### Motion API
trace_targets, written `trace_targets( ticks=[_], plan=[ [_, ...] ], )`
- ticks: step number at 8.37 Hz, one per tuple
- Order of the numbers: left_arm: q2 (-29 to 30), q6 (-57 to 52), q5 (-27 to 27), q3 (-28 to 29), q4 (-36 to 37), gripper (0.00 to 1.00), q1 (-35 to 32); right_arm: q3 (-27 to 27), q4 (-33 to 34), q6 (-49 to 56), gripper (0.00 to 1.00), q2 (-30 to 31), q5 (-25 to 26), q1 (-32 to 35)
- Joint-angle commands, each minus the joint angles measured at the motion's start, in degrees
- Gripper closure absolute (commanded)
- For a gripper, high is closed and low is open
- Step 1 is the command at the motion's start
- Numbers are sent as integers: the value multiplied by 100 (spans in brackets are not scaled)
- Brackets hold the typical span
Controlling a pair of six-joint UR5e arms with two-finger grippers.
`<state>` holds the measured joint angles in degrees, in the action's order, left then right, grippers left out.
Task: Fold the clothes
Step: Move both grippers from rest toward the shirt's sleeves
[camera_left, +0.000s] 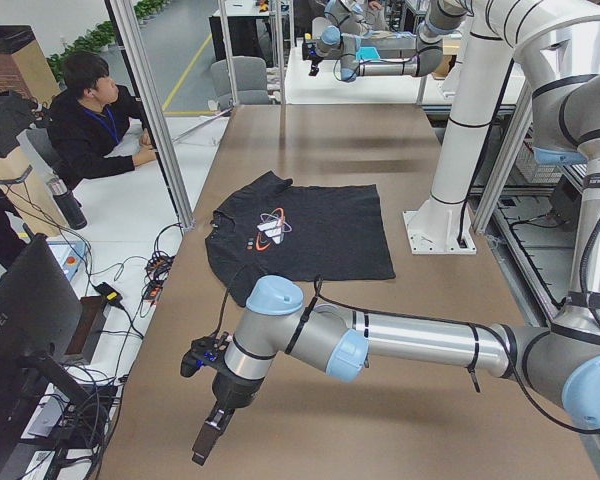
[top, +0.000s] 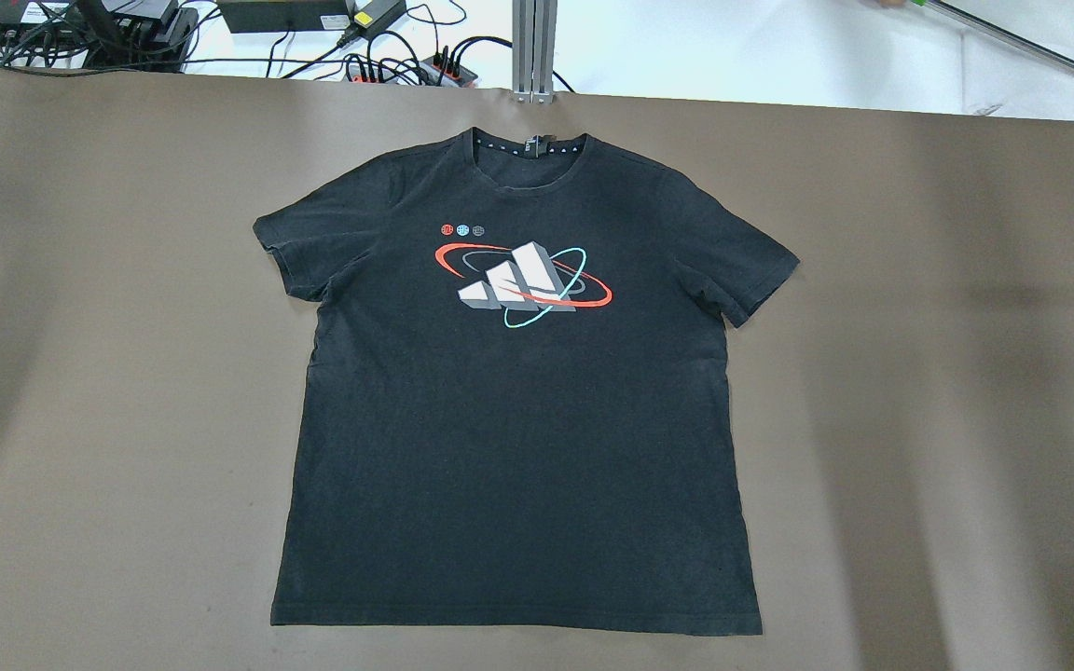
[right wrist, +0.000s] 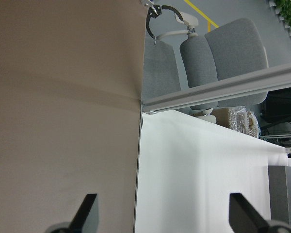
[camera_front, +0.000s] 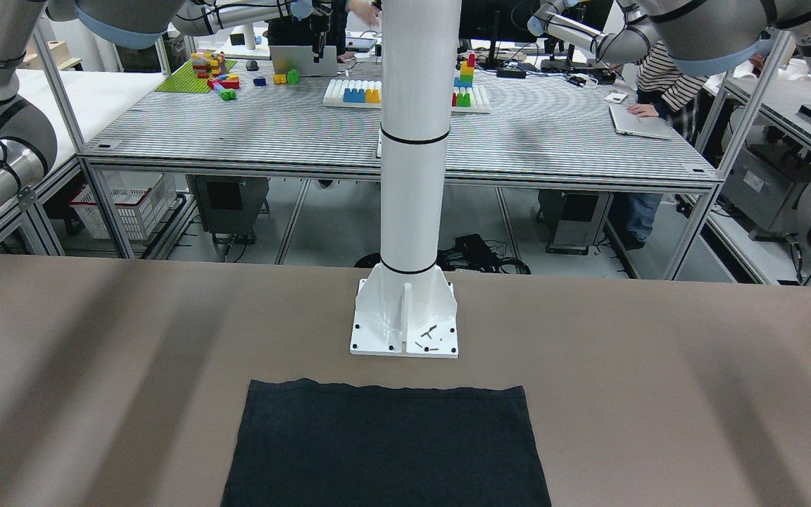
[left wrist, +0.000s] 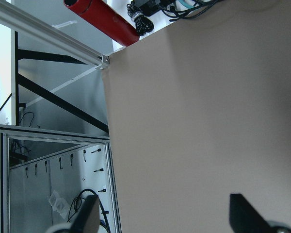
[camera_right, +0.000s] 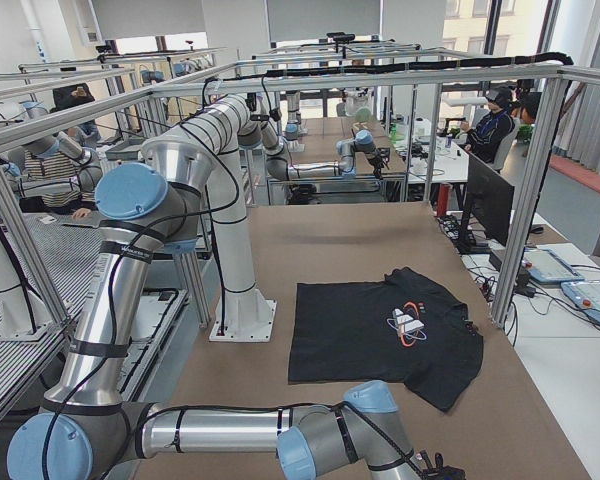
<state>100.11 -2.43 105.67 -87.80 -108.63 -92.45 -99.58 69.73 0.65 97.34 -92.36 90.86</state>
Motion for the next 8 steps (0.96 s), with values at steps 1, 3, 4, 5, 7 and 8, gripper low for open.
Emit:
trace_targets(
  ticks=[1,3,4,5,7,8],
  plan=[
    [-1,6,-81,-80,25,6,7,0,-240,-38,6,-5,-385,-60],
    [-36,6,6,-98,-18,6,25,0,-328,5,6,39,-476,-60],
    [25,6,-11,-71,-18,6,34,17,-406,-12,6,39,-476,-60],
    [69,-12,-11,-45,-27,6,60,87,-407,14,6,30,-441,-68],
    [192,128,6,69,-219,6,349,114,-390,23,6,-223,-458,-173],
    [532,172,6,287,-229,6,655,297,-346,14,6,-642,-510,-391]
  ],
)
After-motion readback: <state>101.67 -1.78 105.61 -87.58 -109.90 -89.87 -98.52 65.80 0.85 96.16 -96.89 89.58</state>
